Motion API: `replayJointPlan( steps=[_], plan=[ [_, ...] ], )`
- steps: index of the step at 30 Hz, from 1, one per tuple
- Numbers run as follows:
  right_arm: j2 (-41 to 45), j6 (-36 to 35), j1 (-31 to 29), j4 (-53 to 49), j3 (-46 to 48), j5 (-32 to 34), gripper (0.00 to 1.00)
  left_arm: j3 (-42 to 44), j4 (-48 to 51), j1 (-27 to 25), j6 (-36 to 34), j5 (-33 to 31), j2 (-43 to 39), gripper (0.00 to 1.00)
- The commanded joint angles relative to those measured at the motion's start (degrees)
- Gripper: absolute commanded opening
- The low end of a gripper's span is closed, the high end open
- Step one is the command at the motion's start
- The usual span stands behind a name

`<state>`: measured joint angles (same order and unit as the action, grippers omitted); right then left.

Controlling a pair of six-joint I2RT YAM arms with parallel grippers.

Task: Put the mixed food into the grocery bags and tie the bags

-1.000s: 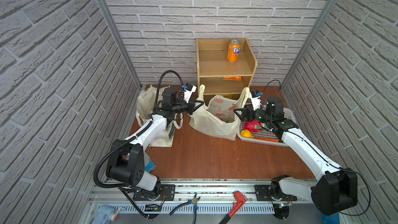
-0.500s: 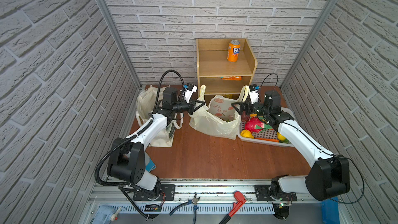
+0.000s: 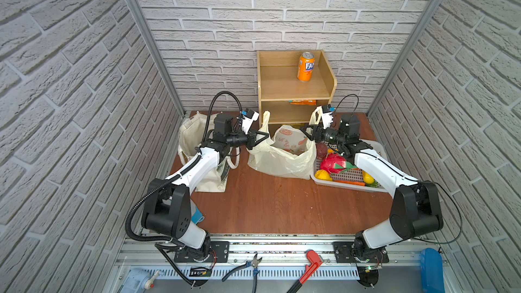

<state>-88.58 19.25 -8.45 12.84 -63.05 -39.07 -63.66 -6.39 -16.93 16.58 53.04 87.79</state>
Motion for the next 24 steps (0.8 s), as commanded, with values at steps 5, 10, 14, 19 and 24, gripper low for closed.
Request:
replayJointPlan(
  steps=[5, 10, 14, 19, 24],
  plan=[
    [1.6, 1.3, 0.1, 0.8, -1.1, -0.2, 0.06, -1.0, -2.0, 0.2, 0.8, -0.1, 0.2, 0.0],
    [6.8, -8.2, -2.6, -15.6, -1.9, 16.8, 0.06, -0.1, -3.1, 0.2, 2.1, -3.9, -0.1, 0.0],
    [7.9, -18.4, -8.8, -26.9, -4.2, 37.2, 0.06, 0.5, -4.0, 0.1, 2.7, -5.5, -0.1, 0.0],
    [3.5, -24.6, -17.4, -34.2, -7.8, 61.8, 0.05, 0.7, -4.4, -0.2, 2.8, -5.7, 0.2, 0.0],
    [1.5, -20.0, -20.9, -37.3, -10.1, 66.7, 0.06, 0.6, -4.3, -0.4, 2.5, -5.8, 0.4, 0.0]
  ],
)
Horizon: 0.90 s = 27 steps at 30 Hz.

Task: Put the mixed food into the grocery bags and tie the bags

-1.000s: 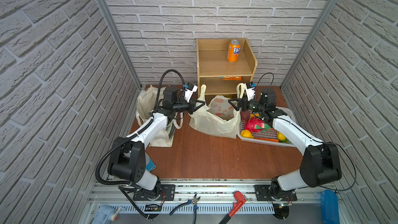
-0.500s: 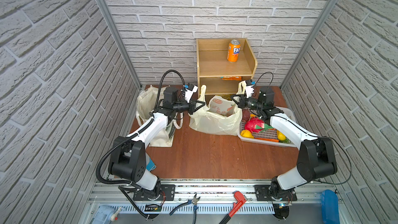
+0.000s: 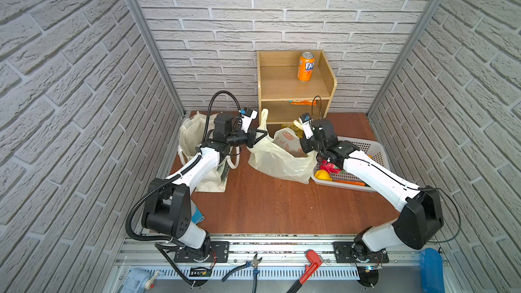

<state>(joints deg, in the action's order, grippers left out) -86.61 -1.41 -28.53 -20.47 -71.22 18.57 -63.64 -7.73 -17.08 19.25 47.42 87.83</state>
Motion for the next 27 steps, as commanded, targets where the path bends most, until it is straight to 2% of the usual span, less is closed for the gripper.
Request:
replayJointPlan(
  steps=[1, 3, 5, 10, 13, 16, 19, 21, 27],
  plan=[
    [-0.6, 1.4, -1.3, -4.4, -2.4, 8.0, 0.06, 0.5, -2.8, -0.3, -0.3, -0.1, 0.4, 0.0],
    [-0.5, 2.5, -1.5, -4.9, -3.4, 3.8, 0.06, 0.4, -2.4, -0.3, -0.5, -0.1, 0.5, 0.0],
    [0.3, 2.3, -1.5, -5.2, -4.4, -1.4, 0.13, 0.2, -1.8, -0.3, -0.9, 0.1, 0.5, 0.0],
    [2.8, 0.0, -0.8, -8.5, -8.4, -16.0, 0.54, 0.1, -1.1, -0.3, -1.7, 0.3, 0.3, 0.0],
    [4.0, -0.3, 1.5, -10.5, -10.5, -25.2, 0.69, 0.1, -1.0, -0.2, -1.9, 0.6, 0.2, 0.0],
    [5.9, -0.4, 5.5, -10.6, -10.1, -35.9, 0.79, 0.1, -1.3, -0.1, -2.0, 1.2, 0.3, 0.0],
    [8.3, 0.5, 10.8, -8.5, -7.5, -46.4, 0.85, 0.0, -1.8, 0.4, -2.0, 1.8, 0.3, 0.0],
    [10.1, 0.9, 13.5, -6.8, -5.3, -50.9, 0.87, 0.0, -1.9, 0.7, -2.0, 2.4, 0.4, 0.0],
    [16.3, 2.2, 18.3, -1.6, 1.1, -57.2, 0.9, -0.2, -1.4, 1.6, -2.7, 3.8, -0.1, 0.0]
  ],
)
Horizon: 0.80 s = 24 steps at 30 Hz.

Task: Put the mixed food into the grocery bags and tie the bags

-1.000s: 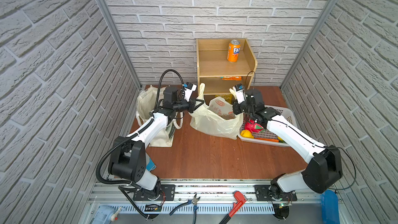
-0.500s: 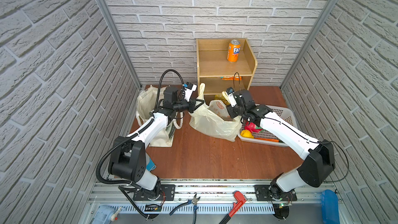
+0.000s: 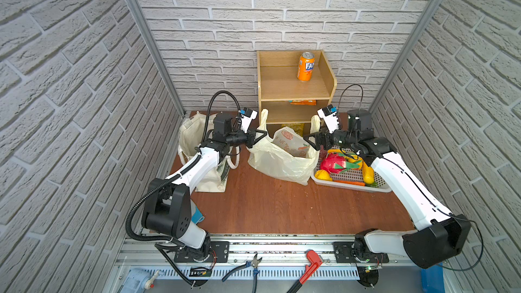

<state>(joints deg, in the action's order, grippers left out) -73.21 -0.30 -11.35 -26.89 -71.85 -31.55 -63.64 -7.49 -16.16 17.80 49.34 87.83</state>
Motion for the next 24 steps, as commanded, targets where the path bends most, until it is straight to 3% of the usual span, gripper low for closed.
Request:
replayJointPlan(
  steps=[1, 8, 24],
  plan=[
    [3.8, 1.5, 2.3, 5.6, 2.8, -7.7, 0.91, -0.2, -1.4, 0.7, -1.4, 2.1, -0.2, 0.0],
    [7.2, 7.3, 10.0, 14.9, 11.9, -14.2, 0.91, -0.1, -1.2, 1.2, -1.8, 3.4, -0.2, 0.0],
    [-2.4, 11.9, 13.3, 25.7, 16.3, -23.5, 0.87, -1.5, -0.8, 1.2, -1.4, 7.2, 1.5, 0.0]
  ],
)
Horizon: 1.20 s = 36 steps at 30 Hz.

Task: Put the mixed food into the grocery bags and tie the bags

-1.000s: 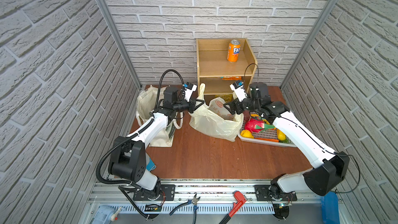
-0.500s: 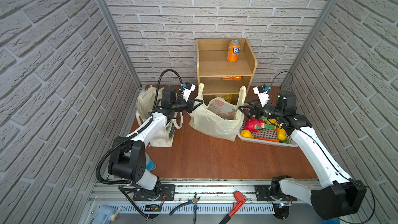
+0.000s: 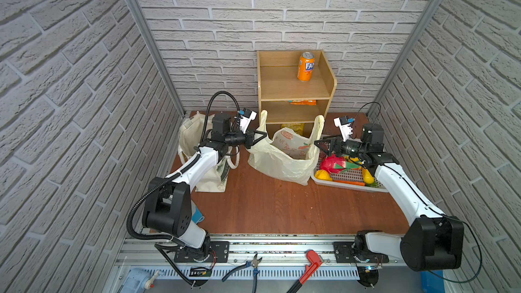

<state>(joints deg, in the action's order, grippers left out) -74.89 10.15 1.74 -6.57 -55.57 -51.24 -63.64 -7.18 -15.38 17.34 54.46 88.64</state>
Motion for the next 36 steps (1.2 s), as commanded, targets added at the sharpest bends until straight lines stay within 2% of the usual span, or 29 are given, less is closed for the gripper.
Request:
replayJointPlan(
  steps=[1, 7, 16, 21, 23, 27, 31, 33, 36],
  plan=[
    [-1.5, 1.8, 0.2, 6.3, -0.1, -4.4, 0.87, -1.5, -1.0, 0.4, -0.9, 2.4, 0.7, 0.0],
    [-6.5, 5.3, 0.2, 12.8, -0.8, -7.4, 0.84, -2.1, -0.7, 0.5, -0.6, 3.8, 1.4, 0.0],
    [-11.6, 11.2, -1.1, 21.8, -1.9, -8.2, 0.8, -2.5, -1.1, 0.3, 0.5, 5.5, 2.5, 0.0],
    [-13.1, 11.4, -1.8, 22.0, -2.6, -8.7, 0.72, -2.9, -1.0, 0.1, 0.7, 5.8, 2.8, 0.0],
    [-13.3, 11.8, -1.9, 22.2, -2.4, -8.9, 0.65, -2.8, -1.0, 0.1, 0.7, 5.8, 2.8, 0.0],
    [-12.0, 12.8, -1.9, 22.8, -1.6, -8.9, 0.4, -3.1, -1.0, 0.1, 1.0, 5.4, 2.8, 0.0],
    [-9.1, 11.4, -2.3, 18.8, -1.9, -6.8, 0.25, -2.6, -1.8, 0.0, 2.0, 3.8, 2.3, 0.0],
    [-7.0, 7.6, -3.6, 13.0, -3.0, -3.9, 0.18, -2.2, -1.9, -0.3, 2.6, 2.2, 2.1, 0.0],
    [-4.4, -2.0, -7.8, -0.6, -6.8, 4.3, 0.07, -1.8, -1.0, -0.8, 2.7, -0.9, 1.6, 0.0]
  ],
)
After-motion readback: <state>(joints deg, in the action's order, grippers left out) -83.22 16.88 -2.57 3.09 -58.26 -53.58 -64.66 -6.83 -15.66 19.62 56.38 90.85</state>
